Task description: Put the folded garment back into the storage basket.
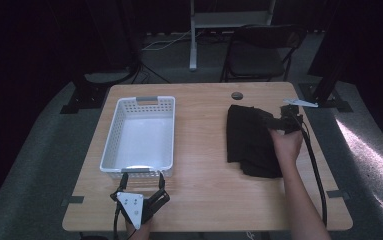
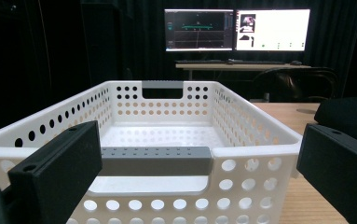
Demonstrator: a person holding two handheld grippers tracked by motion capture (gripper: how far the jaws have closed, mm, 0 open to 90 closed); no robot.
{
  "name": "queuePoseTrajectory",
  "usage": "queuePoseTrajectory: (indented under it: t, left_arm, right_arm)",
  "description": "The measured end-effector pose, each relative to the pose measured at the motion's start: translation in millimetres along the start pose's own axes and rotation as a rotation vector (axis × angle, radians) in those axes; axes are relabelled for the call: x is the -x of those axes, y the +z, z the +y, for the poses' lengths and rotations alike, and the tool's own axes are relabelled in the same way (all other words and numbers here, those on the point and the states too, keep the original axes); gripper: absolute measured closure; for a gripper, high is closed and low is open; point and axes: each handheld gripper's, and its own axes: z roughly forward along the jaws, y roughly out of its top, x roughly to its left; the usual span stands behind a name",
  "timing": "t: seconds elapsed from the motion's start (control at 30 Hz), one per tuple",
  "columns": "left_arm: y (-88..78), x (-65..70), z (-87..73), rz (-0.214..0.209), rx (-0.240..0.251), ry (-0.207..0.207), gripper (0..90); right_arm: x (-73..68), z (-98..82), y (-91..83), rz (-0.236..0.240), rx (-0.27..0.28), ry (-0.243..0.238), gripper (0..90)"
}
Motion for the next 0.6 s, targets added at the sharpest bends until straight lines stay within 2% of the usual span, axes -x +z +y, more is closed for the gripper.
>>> queuePoseTrajectory:
  t: [0.6]
  left_arm:
    - [0.0,0.0,0.0,0.001,0.001,0.000,0.8]
  right_arm:
    - [9.6,-13.8,24.0,-0.006,-0.090,0.053,4.0]
